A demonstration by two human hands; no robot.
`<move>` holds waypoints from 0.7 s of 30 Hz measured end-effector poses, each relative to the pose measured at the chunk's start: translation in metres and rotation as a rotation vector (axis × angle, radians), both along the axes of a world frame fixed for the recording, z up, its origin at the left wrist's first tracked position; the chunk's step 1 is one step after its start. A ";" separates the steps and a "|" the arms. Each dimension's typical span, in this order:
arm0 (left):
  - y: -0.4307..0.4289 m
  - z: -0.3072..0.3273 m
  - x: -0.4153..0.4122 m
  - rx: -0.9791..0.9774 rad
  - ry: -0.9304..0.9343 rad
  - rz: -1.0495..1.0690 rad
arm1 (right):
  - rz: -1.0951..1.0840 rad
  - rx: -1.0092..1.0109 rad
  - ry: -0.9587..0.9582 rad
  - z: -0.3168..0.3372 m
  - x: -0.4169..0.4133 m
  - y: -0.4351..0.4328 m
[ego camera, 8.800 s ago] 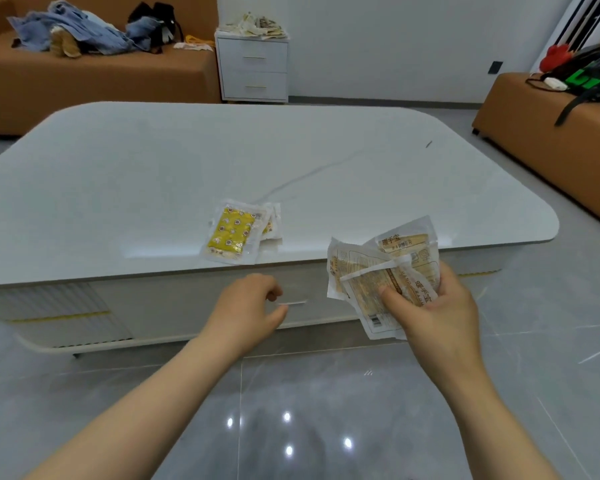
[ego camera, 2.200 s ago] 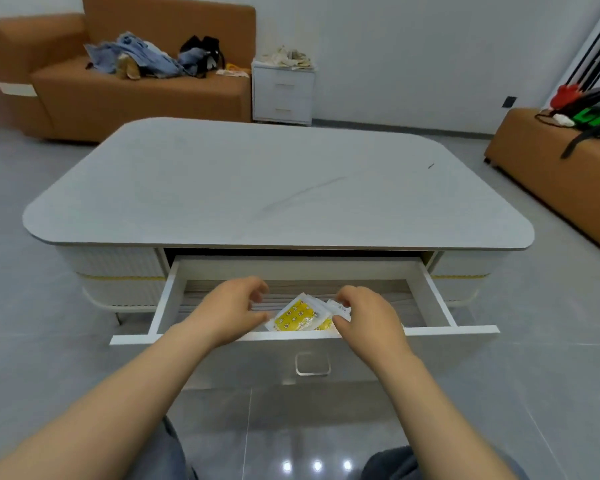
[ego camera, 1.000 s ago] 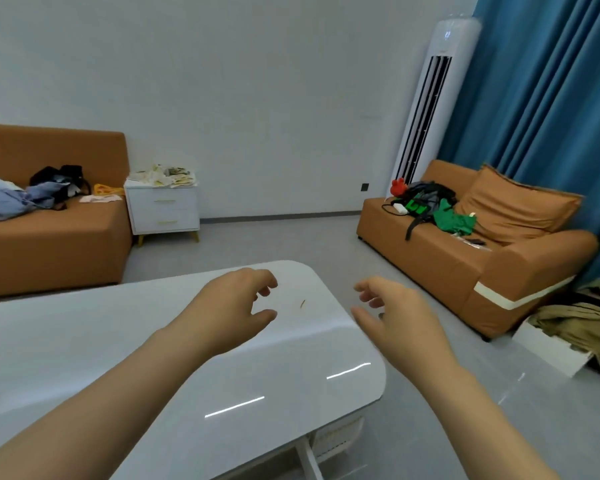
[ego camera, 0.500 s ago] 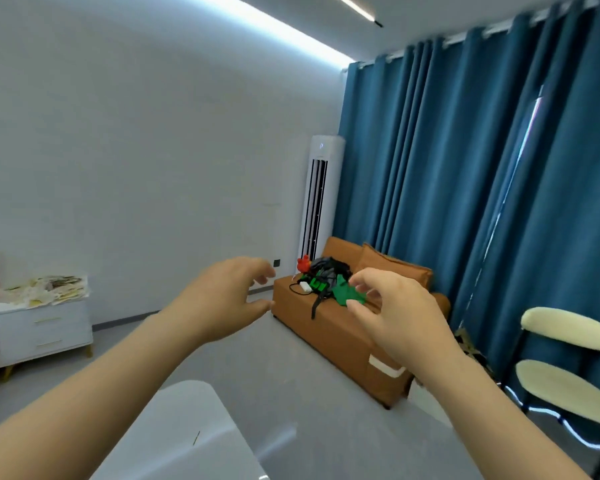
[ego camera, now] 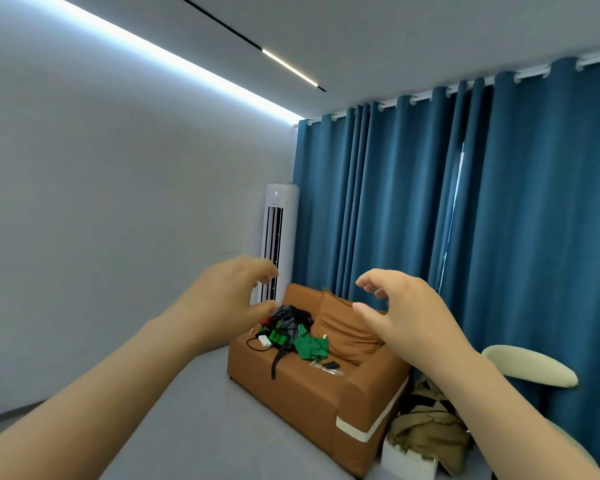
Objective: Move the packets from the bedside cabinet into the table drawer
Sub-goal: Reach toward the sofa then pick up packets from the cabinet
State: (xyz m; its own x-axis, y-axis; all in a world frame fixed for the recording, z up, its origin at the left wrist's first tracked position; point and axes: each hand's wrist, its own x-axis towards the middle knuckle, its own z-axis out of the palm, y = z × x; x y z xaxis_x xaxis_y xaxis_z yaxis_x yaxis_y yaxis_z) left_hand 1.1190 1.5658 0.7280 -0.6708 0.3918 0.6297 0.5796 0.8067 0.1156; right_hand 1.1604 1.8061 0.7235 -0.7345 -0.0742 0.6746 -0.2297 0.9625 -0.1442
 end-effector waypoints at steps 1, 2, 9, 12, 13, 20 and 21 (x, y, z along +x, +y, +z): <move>0.001 0.002 -0.011 0.000 0.004 -0.006 | -0.001 -0.005 -0.001 0.003 -0.010 0.001; 0.001 0.004 -0.022 -0.005 0.010 -0.009 | -0.006 -0.006 -0.001 0.005 -0.020 0.002; 0.030 0.009 -0.107 -0.009 0.039 -0.018 | -0.029 0.051 -0.020 0.013 -0.099 0.022; 0.050 0.007 -0.141 -0.025 0.023 -0.017 | -0.025 0.061 -0.025 0.012 -0.135 0.040; 0.057 0.006 -0.155 -0.028 0.026 -0.011 | -0.021 0.063 -0.023 0.012 -0.149 0.048; 0.112 0.005 -0.246 -0.023 0.046 0.058 | 0.053 0.057 -0.009 0.011 -0.256 0.106; 0.120 0.005 -0.259 -0.019 0.043 0.072 | 0.068 0.050 -0.016 0.013 -0.272 0.112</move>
